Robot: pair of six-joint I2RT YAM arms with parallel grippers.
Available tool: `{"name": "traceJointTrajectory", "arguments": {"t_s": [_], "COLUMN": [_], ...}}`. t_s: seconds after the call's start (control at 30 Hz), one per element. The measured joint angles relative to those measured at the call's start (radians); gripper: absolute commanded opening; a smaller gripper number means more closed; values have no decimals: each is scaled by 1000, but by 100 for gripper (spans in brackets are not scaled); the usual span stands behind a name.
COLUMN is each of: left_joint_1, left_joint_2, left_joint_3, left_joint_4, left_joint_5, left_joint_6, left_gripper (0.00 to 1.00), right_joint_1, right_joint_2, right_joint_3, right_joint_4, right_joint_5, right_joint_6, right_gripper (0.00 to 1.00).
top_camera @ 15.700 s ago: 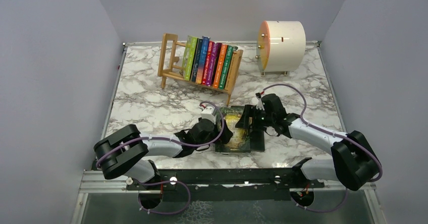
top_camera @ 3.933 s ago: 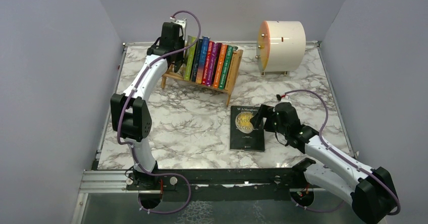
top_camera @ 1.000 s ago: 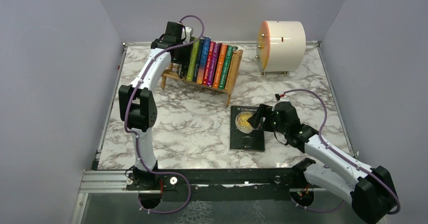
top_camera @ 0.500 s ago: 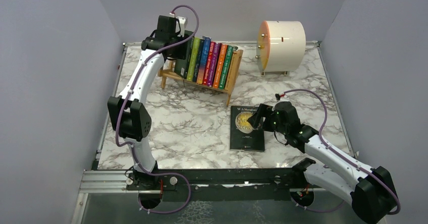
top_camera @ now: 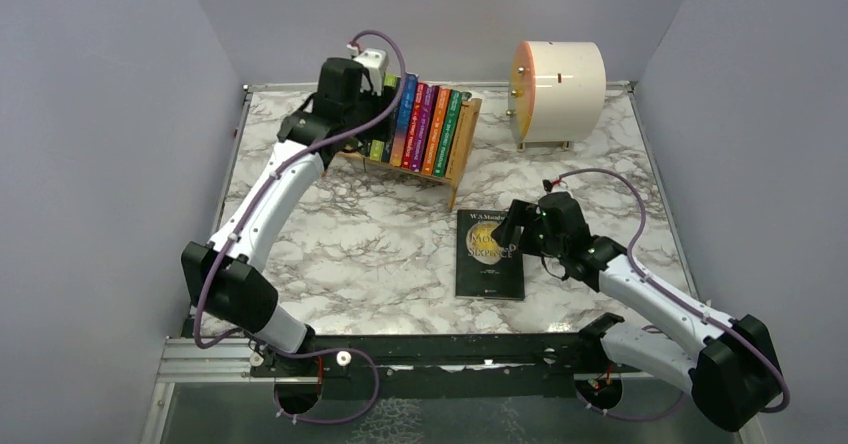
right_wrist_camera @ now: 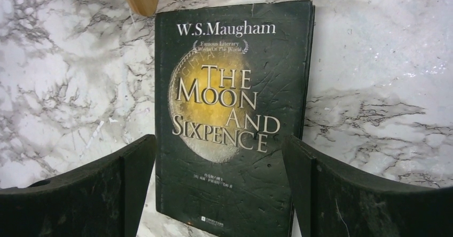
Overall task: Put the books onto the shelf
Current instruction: Place the book on the shelf, then pick up the book from the center of the board.
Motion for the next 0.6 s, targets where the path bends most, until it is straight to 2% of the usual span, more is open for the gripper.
{"name": "traceJointTrajectory", "arguments": {"t_s": [0.2, 0.4, 0.6], "left_joint_1": [-163, -225, -305], "left_joint_2": [-79, -142, -175], "left_joint_3": [-252, -498, -613], "left_joint_4": [136, 254, 355], "left_joint_5": [27, 25, 22], "left_joint_6": [-95, -209, -294], "left_gripper": [52, 53, 53], "right_joint_1": [0, 0, 0], "right_joint_2": [79, 98, 148], "right_joint_3": [20, 24, 26], "right_joint_4": [-25, -45, -49], "right_joint_5": [21, 37, 45], "right_joint_6": [0, 3, 3], "right_gripper": [85, 84, 82]}}
